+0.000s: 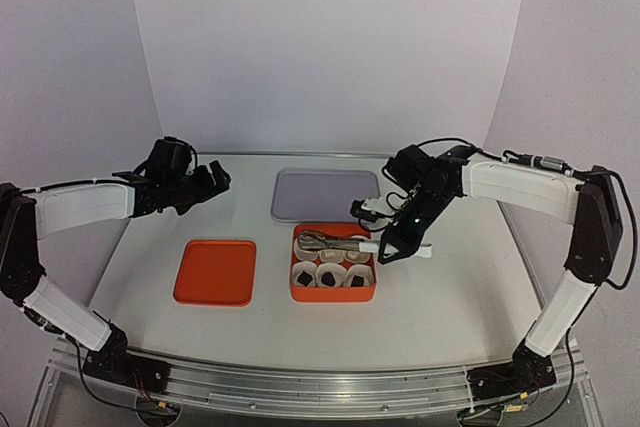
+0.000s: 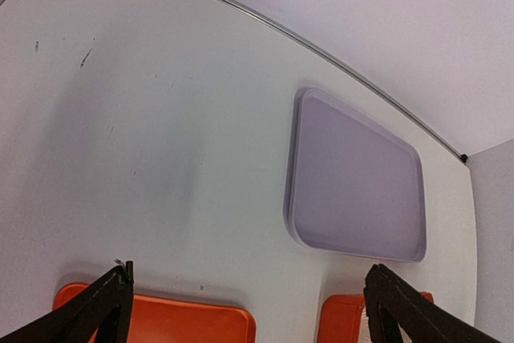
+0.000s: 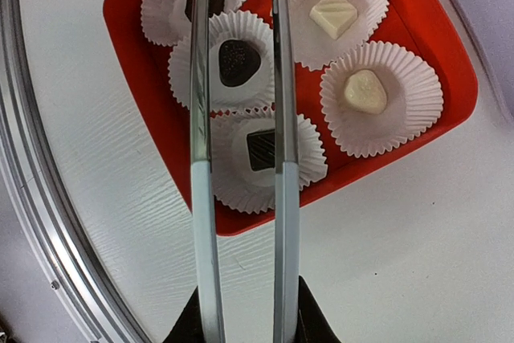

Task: Pack the chocolate

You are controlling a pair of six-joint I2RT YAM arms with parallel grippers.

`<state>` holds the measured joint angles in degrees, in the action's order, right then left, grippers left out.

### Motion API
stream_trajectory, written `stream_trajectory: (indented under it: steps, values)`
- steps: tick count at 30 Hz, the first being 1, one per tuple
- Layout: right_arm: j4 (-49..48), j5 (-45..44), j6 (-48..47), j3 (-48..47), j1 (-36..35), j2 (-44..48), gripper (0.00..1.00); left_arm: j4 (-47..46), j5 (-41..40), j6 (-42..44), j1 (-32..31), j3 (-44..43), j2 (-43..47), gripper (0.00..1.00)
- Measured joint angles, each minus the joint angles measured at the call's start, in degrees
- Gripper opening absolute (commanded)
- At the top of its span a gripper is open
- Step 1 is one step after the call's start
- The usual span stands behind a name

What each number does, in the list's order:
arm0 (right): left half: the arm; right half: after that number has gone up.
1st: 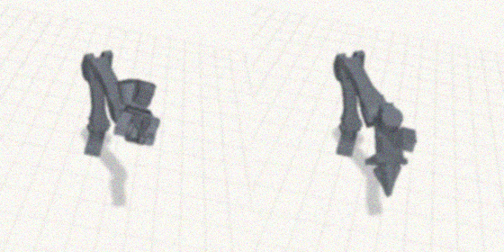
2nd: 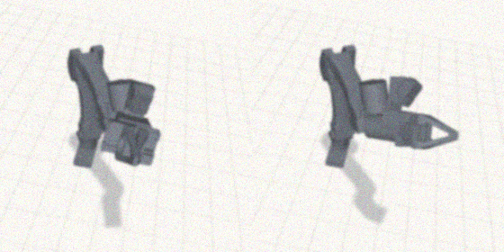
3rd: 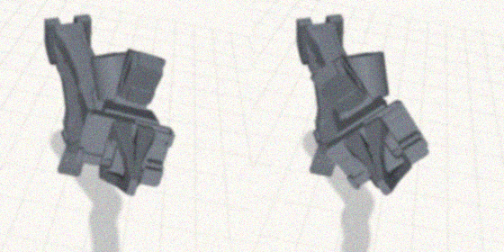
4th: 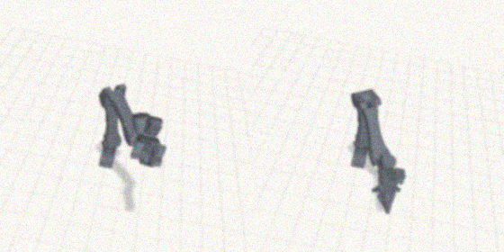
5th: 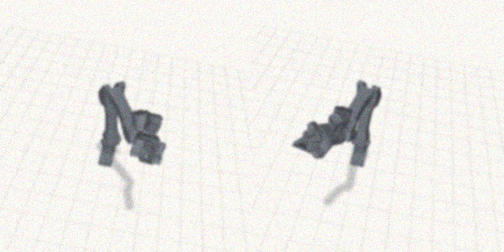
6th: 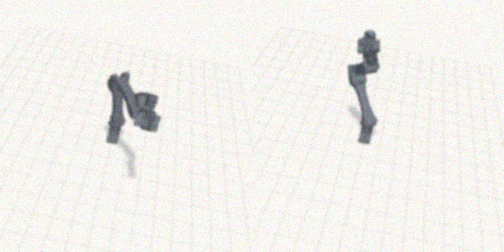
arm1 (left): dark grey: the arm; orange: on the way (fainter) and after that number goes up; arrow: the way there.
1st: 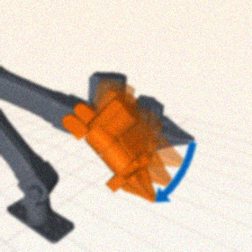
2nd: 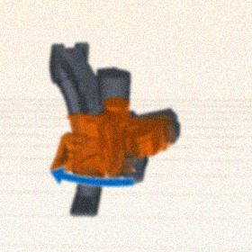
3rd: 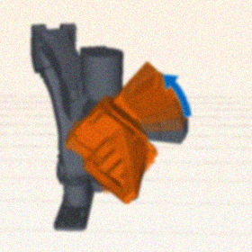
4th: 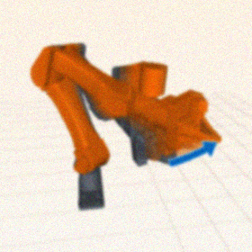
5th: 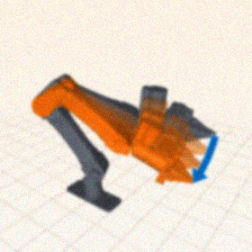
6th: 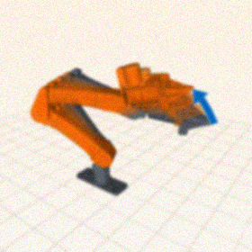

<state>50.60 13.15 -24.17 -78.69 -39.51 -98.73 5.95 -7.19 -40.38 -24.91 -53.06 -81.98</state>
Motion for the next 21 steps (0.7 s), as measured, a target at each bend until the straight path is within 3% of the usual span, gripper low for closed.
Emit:
stream_trajectory:
  steps: [21]
  values:
    - [-2.2,-4.0,-0.5,-1.5,0.0,-4.4,0.0,0.0,0.7,-0.7,0.0,1.9,1.4,1.0]
